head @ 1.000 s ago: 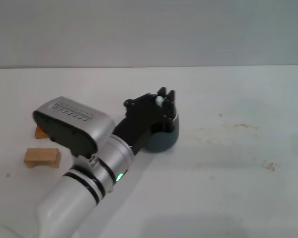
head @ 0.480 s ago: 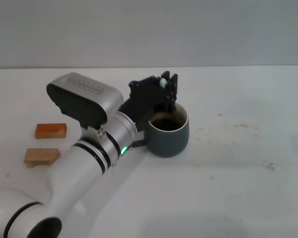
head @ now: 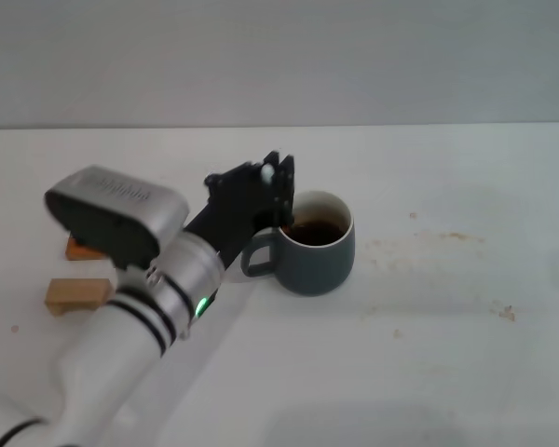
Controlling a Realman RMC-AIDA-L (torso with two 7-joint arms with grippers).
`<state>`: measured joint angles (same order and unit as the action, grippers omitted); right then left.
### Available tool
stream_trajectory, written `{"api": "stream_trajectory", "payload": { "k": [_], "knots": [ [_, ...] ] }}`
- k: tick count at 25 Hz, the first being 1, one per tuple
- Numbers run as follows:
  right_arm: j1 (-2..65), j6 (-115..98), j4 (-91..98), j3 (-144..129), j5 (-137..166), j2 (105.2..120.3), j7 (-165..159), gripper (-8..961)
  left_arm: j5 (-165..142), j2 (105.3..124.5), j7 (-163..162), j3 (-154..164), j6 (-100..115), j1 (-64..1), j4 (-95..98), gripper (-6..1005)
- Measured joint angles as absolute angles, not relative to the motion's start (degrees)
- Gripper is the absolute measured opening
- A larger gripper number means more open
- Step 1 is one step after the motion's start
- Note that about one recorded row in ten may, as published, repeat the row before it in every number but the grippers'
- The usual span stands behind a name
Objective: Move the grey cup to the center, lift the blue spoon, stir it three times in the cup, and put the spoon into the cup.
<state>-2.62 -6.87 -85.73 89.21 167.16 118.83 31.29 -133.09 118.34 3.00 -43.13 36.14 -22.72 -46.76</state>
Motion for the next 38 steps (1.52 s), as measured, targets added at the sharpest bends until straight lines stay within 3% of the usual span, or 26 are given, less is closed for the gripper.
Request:
{"api": "stream_trajectory", "payload": {
  "k": [4,8,16,23,34,38],
  "knots": [
    [-2.25,-6.86,-85.56,88.84,167.16,118.82,31.29,-1,-134.6,118.12,5.97,-42.68,35.47,-15.66,-52.8,168],
    [-1.96,-6.85,-85.51,88.78,167.16,118.74,31.29,-1,-136.16,118.11,6.06,-41.88,35.23,-14.09,-55.49,171],
    [-1.53,-6.85,-85.17,88.68,167.16,118.59,31.29,-1,-136.79,118.5,5.94,-39.93,34.24,-17.15,-57.16,178],
    [-1.06,-7.01,-84.39,88.9,167.16,118.56,31.29,0,-136.49,118.74,1.62,-40.25,35.61,-24.57,-48.95,184],
    [-0.42,-6.98,-84.18,89.29,167.16,118.58,31.29,0,-136.76,118.31,-4.11,-40.23,45.68,-22.73,-43.64,193],
    [-0.08,-7.11,-83.34,89.43,167.16,118.64,31.28,-1,-136.8,118.27,-4.49,-40.34,46.61,-21.89,-44.03,471]
  ]
}}
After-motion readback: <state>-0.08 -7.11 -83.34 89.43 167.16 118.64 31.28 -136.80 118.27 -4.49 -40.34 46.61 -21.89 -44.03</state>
